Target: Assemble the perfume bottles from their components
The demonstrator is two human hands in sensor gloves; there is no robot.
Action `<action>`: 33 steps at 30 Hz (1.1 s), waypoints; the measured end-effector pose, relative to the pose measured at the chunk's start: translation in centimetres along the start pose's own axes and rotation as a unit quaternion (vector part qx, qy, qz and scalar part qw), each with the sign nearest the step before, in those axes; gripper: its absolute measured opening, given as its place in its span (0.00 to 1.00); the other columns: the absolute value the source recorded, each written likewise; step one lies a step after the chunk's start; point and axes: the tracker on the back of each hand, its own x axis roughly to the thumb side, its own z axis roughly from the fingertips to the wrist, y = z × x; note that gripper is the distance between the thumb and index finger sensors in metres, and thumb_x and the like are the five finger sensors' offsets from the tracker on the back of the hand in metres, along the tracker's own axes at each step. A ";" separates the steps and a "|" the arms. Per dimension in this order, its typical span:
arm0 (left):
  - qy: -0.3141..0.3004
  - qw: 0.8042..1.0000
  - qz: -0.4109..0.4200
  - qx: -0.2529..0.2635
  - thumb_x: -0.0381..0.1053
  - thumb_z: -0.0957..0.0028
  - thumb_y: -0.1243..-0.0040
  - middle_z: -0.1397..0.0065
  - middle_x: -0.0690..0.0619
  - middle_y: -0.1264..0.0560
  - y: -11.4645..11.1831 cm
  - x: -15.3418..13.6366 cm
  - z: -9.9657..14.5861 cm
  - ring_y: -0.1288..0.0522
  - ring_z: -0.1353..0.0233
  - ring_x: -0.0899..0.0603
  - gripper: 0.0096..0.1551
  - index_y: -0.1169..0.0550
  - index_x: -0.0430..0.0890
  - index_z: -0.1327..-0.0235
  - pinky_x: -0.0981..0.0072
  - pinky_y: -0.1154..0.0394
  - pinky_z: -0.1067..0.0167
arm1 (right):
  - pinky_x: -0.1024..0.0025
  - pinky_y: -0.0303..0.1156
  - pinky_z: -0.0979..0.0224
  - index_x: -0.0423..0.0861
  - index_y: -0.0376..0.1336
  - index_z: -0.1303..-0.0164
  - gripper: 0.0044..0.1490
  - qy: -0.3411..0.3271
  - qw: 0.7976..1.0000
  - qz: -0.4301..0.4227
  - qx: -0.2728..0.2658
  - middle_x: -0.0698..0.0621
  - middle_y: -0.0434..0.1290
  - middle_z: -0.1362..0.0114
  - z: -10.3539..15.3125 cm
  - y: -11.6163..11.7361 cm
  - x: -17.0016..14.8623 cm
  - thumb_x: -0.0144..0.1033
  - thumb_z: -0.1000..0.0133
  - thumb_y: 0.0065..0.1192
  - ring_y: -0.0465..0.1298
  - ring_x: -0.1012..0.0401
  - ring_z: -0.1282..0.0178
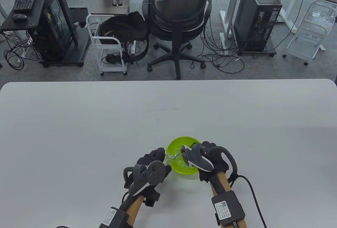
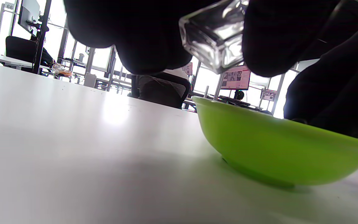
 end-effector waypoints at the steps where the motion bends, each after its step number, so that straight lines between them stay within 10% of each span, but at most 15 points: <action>1: 0.000 1.000 -0.001 0.000 0.68 0.50 0.33 0.29 0.46 0.24 0.0 0.0 0.0 0.19 0.36 0.41 0.43 0.31 0.46 0.27 0.53 0.24 0.34 | 0.59 0.77 0.30 0.57 0.62 0.29 0.29 0.000 1.000 -0.001 -0.001 0.45 0.72 0.24 0.0 0.0 0.0 0.50 0.40 0.63 0.80 0.56 0.36; 12: 0.000 1.000 0.003 0.000 0.68 0.50 0.33 0.29 0.46 0.24 0.0 -0.1 0.1 0.19 0.37 0.42 0.43 0.31 0.47 0.27 0.54 0.24 0.34 | 0.61 0.79 0.34 0.56 0.62 0.31 0.27 -0.007 0.994 -0.080 -0.077 0.45 0.72 0.28 2.2 -2.7 -2.7 0.51 0.38 0.63 0.80 0.59 0.42; 20: -0.002 1.000 0.009 0.009 0.68 0.50 0.33 0.29 0.46 0.24 -0.1 -0.1 0.1 0.19 0.37 0.42 0.43 0.30 0.47 0.27 0.54 0.24 0.34 | 0.62 0.79 0.35 0.55 0.62 0.31 0.26 -0.064 0.928 -0.288 -0.228 0.44 0.71 0.28 5.7 -4.1 -4.1 0.50 0.38 0.63 0.80 0.59 0.44; 33: -0.001 1.000 0.002 0.011 0.68 0.50 0.33 0.29 0.46 0.24 -0.2 0.0 0.3 0.19 0.37 0.42 0.43 0.31 0.47 0.27 0.54 0.24 0.34 | 0.63 0.79 0.35 0.55 0.61 0.30 0.26 -0.076 0.921 -0.266 -0.273 0.44 0.71 0.28 6.2 -3.0 -2.1 0.50 0.37 0.62 0.80 0.60 0.43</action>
